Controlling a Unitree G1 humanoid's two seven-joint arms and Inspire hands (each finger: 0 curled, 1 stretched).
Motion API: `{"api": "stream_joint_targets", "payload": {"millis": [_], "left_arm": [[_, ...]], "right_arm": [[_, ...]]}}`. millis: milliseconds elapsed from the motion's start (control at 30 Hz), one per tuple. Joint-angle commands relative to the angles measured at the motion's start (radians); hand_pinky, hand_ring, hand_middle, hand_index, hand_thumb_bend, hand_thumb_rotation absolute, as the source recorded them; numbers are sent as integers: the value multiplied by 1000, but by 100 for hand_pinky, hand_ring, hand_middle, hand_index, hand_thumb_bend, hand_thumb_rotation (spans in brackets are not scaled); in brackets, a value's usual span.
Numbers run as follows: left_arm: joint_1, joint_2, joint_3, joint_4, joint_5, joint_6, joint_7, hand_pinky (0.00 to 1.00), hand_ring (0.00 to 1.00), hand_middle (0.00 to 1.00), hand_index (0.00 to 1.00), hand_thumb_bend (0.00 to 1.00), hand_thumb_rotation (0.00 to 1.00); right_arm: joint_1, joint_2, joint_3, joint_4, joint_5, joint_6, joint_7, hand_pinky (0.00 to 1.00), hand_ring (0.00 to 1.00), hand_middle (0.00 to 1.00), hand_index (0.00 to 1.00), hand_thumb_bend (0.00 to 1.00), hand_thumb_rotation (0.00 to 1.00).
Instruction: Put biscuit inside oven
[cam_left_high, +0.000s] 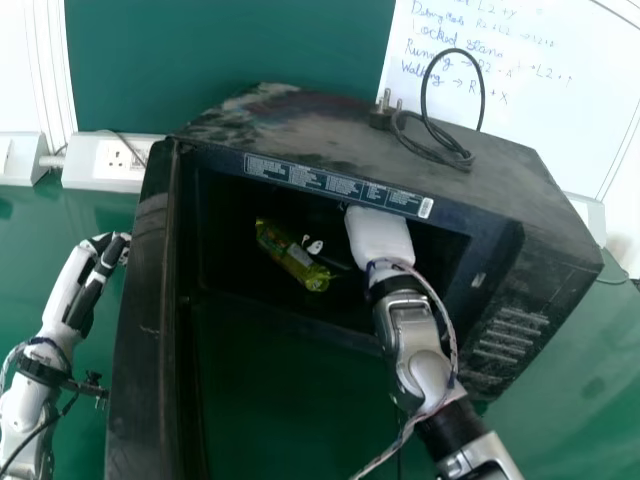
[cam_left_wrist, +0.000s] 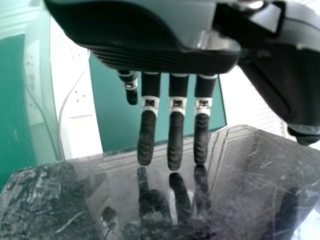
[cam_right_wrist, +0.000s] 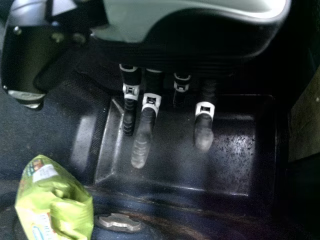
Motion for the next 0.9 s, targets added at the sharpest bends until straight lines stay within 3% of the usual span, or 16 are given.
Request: {"api": "stream_joint_targets", "payload": {"millis": [0, 167, 367, 567, 700, 867], "left_arm": [[9, 2, 0, -1, -4, -3, 0, 30, 36, 45, 48, 51, 5], [8, 1, 1, 2, -8, -2, -1, 29, 36, 45, 48, 51, 5], [7, 3, 1, 5, -8, -10, -6, 30, 36, 45, 48, 51, 5], [11, 2, 0, -6, -3, 6, 1, 30, 36, 45, 48, 51, 5], [8, 0, 1, 0, -12, 2, -5, 30, 36, 45, 48, 51, 5], [7, 0, 0, -2, -13, 5, -4, 30, 36, 45, 48, 51, 5]], "right_arm": [[30, -24, 5, -55, -11, 5, 31, 24, 36, 46, 73, 88, 43], [64, -48, 1, -166, -36, 40, 156, 34, 49, 57, 71, 89, 52], [118, -72, -16, -311, -61, 64, 267, 41, 53, 61, 70, 89, 55], [192, -104, -43, -478, -81, 62, 369, 40, 49, 58, 69, 85, 53], [239, -134, -62, -583, -106, 48, 434, 48, 56, 63, 73, 81, 50], [298, -160, -101, -689, -121, 18, 473, 50, 56, 64, 73, 77, 47]]}}
